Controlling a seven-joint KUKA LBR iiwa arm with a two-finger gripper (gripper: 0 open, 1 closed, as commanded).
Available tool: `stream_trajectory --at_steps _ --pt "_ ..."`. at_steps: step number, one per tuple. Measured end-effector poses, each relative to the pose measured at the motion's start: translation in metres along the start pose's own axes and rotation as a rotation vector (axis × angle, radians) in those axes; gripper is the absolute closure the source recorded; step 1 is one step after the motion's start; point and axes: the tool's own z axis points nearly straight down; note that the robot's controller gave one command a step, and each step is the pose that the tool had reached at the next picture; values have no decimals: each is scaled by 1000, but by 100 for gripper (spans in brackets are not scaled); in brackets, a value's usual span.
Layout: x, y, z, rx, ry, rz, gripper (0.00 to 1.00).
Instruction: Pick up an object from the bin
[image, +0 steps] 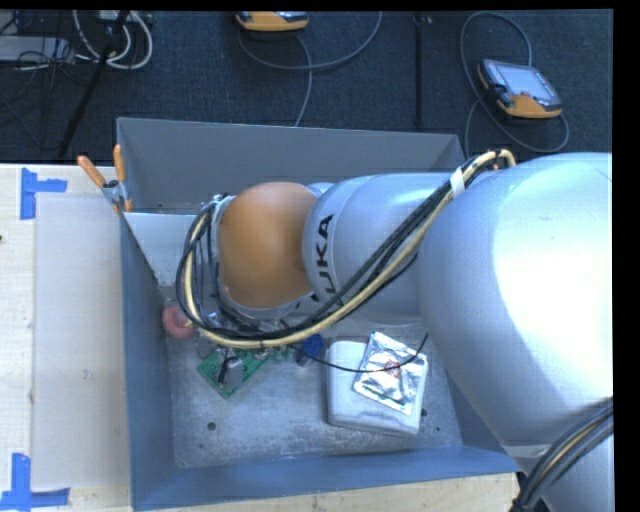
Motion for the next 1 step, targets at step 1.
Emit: stream_trajectory --at_steps 1 --pt "-3 -16 -174 1 -11 -38 100"
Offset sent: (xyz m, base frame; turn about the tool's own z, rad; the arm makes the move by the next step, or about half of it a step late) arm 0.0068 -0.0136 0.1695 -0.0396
